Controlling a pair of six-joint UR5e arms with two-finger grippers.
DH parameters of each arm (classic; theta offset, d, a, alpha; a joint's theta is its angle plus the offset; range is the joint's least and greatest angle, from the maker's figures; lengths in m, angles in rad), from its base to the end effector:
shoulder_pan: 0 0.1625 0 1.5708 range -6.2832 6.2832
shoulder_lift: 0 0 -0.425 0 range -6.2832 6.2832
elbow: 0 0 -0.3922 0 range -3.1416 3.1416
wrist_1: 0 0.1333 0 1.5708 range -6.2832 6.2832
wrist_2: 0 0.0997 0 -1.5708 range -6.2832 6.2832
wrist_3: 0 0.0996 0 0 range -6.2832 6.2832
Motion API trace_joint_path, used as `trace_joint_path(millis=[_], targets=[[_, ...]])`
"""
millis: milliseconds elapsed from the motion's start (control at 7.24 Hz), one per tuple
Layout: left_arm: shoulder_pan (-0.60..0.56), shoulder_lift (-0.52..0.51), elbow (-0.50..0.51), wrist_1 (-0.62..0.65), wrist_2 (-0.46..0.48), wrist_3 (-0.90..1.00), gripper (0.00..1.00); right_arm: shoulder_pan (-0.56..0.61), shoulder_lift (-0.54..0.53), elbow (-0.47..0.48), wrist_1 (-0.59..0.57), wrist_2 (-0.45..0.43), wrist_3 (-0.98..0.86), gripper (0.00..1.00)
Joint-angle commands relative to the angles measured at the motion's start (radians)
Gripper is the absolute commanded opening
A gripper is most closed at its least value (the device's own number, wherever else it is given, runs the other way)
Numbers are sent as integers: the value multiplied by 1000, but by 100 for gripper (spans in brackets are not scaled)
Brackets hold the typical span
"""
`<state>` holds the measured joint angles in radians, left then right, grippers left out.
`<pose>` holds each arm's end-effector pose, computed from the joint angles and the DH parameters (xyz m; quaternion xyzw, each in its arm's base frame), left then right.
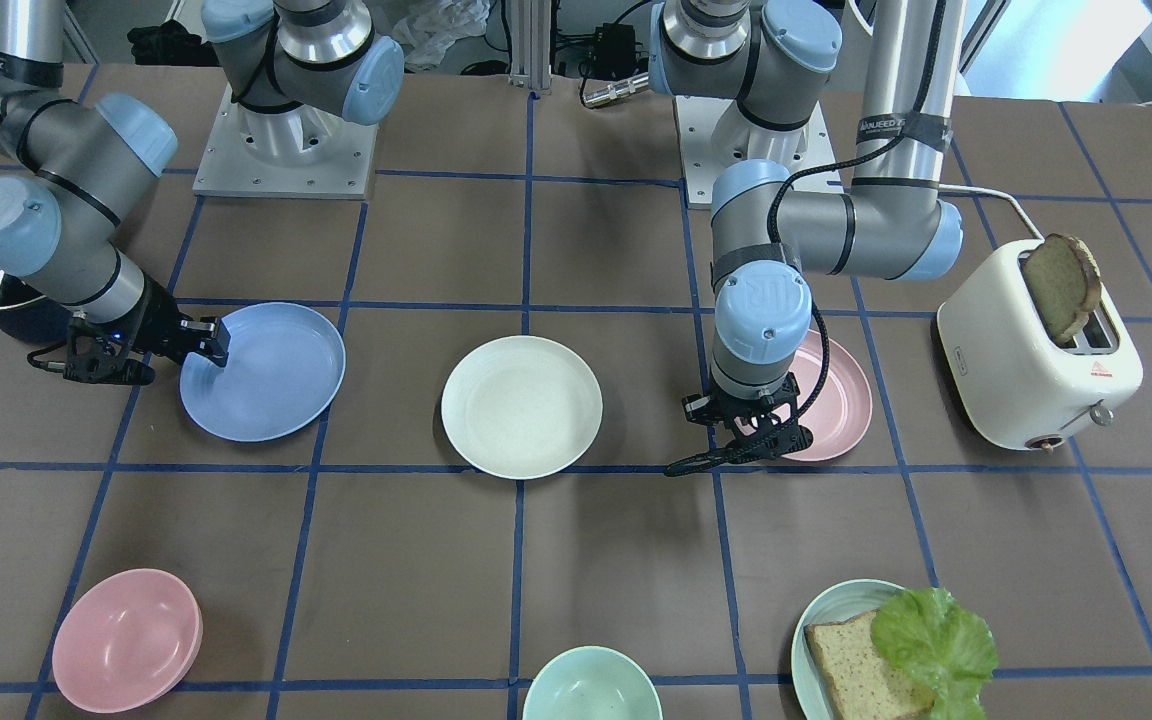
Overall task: Stack three plates with pink and blue
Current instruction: 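Lower both grippers and grasp the rims of the pink and blue plates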
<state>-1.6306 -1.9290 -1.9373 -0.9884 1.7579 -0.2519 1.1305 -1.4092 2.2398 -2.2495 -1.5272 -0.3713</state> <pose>-0.1461 -0.5196 0.1895 -0.0886 0.9892 0.0555 0.1030 -0.0530 -0.4353 0.1789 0.0360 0.9962 0.0611 0.0499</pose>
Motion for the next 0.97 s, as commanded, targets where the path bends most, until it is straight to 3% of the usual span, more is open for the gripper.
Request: trace_joint_path(millis=[0, 138, 276, 553, 829], targets=[[0, -10, 0, 1, -1, -3, 27, 0, 1, 0, 1, 1, 0, 20], [0, -13, 0, 2, -1, -1, 26, 0, 1, 0, 2, 1, 0, 6], [0, -13, 0, 2, 2, 2, 20, 0, -1, 0, 2, -1, -1, 0], [0, -10, 1, 1, 11, 13, 0, 0, -5, 0, 2, -1, -1, 0], [-2, 1, 5, -10, 14, 13, 0, 0, -13, -2, 4, -1, -1, 0]])
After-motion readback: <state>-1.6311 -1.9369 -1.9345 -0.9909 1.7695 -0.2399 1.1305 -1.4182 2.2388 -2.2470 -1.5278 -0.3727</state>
